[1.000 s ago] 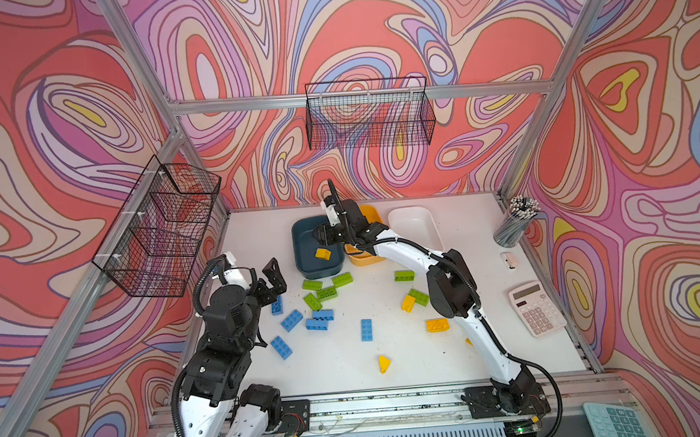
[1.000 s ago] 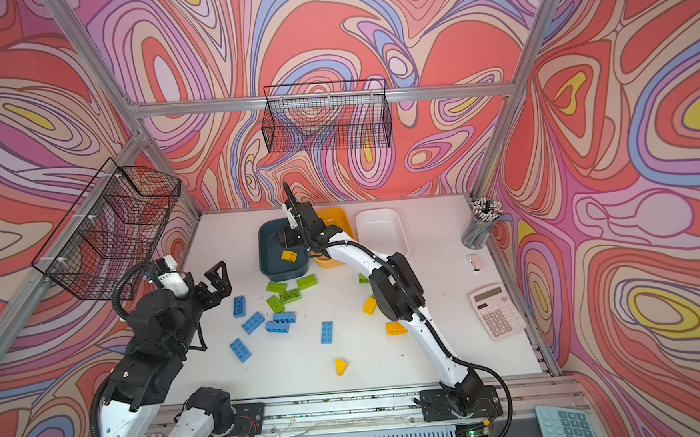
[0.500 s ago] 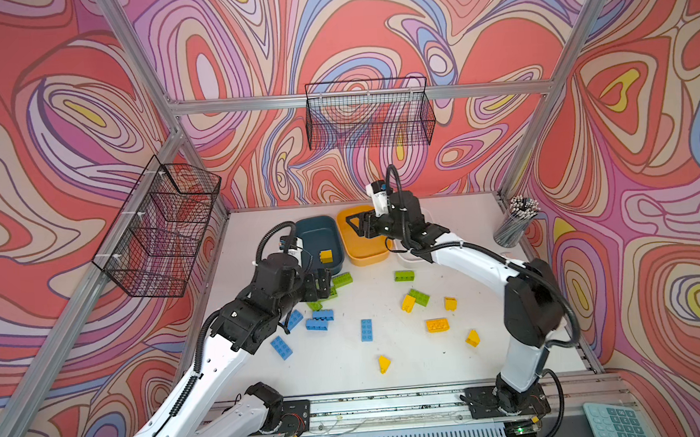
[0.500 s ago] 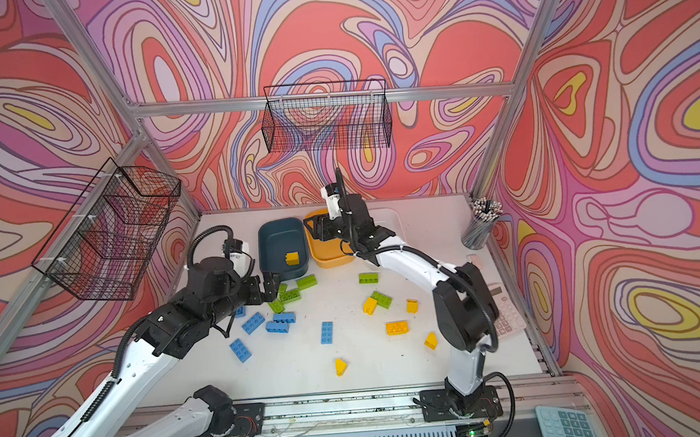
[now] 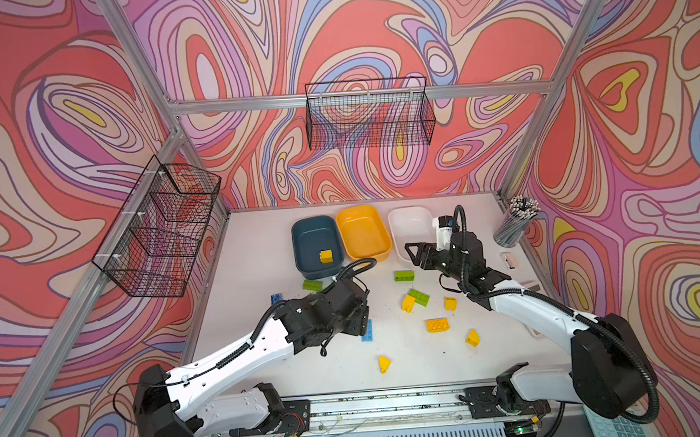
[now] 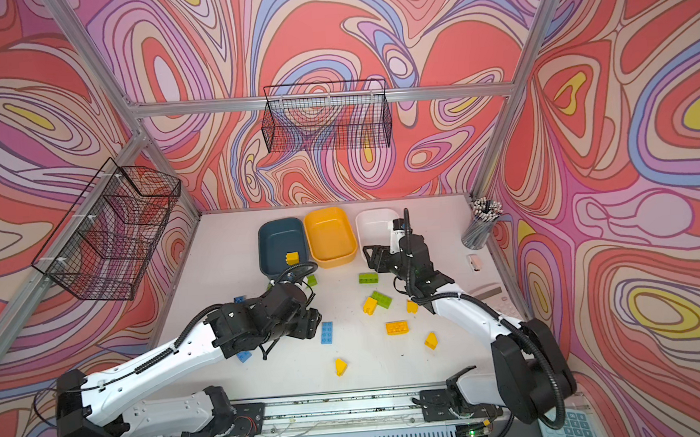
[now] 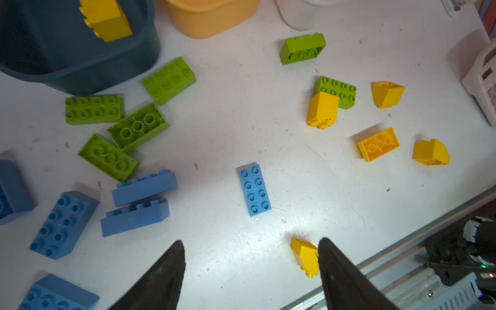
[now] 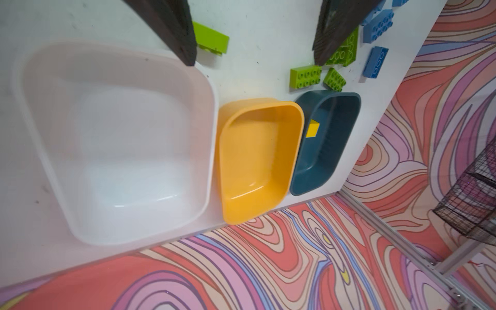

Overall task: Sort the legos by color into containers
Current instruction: 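Withdraw the right arm while the left gripper reaches toward a near yellow brick, then close the left gripper on the yellow brick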

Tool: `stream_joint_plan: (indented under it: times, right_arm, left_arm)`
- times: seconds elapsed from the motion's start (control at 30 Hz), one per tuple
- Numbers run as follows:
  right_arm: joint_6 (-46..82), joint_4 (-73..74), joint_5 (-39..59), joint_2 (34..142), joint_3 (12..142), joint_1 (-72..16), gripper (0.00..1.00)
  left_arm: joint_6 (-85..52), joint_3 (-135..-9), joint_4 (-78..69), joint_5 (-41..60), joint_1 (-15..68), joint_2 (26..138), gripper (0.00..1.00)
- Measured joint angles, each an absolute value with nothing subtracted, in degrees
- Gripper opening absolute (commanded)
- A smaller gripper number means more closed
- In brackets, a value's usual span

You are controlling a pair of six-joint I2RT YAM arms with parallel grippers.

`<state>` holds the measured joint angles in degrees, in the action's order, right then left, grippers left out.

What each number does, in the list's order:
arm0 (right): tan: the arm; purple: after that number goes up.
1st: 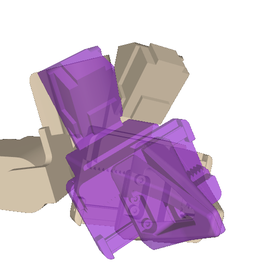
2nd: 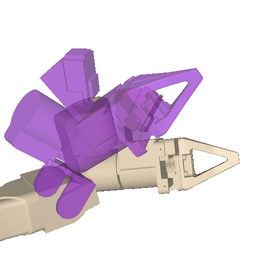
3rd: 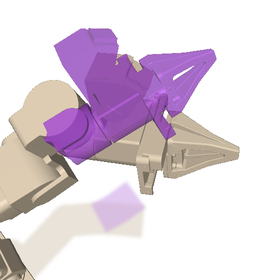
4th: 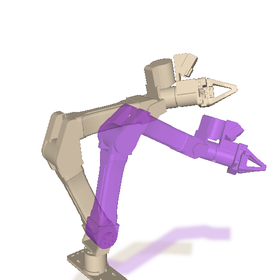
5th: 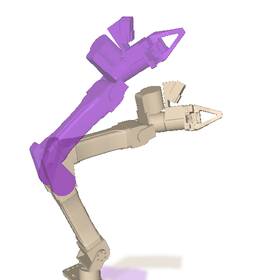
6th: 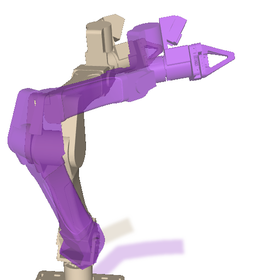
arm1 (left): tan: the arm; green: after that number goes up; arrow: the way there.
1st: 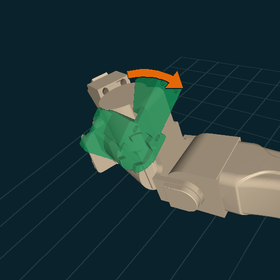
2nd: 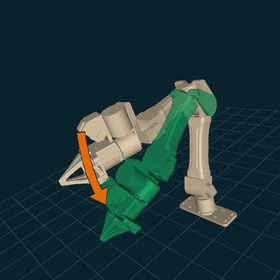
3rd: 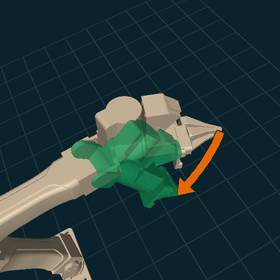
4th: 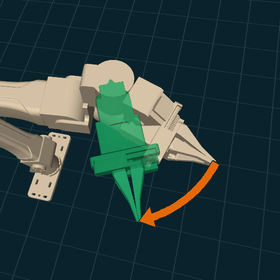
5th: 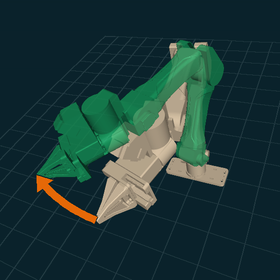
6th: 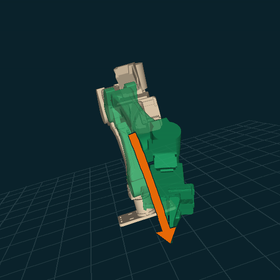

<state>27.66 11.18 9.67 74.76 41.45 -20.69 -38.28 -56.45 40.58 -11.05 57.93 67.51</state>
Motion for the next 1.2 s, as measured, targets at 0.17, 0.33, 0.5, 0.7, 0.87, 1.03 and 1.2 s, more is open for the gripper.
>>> stream_joint_plan:
  times: [0.17,0.33,0.5,0.7,0.87,1.03,1.2]
  right_arm:
    - [29.06,13.15,8.80,71.05,35.51,-18.04,0.73]
    - [29.78,14.37,7.86,68.84,33.12,-15.33,0.73]
    - [30.50,16.05,6.85,68.14,32.25,-13.61,0.73]
    - [30.57,16.32,5.72,68.14,31.90,-13.32,0.73]
    - [30.46,16.32,4.75,68.14,31.90,-13.19,0.73]
    - [30.28,16.29,4.25,68.14,31.90,-13.19,0.73]
    - [30.09,16.29,4.10,68.14,31.90,-13.19,0.73]
  left_arm:
    - [-39.99,-56.01,40.66,-8.54,64.60,71.50,0.78]
    - [-40.51,-51.59,38.76,-6.15,68.99,74.46,0.75]
    - [-39.27,-49.28,34.68,-4.36,70.52,77.93,0.68]
    - [-34.63,-49.52,30.76,-2.70,71.18,85.56,0.67]
    - [-32.42,-49.52,29.17,-1.61,72.84,87.92,0.67]
    - [-31.62,-50.02,28.27,-1.87,73.10,89.69,0.62]
    - [-31.18,-51.18,28.05,-2.92,73.10,91.37,0.53]
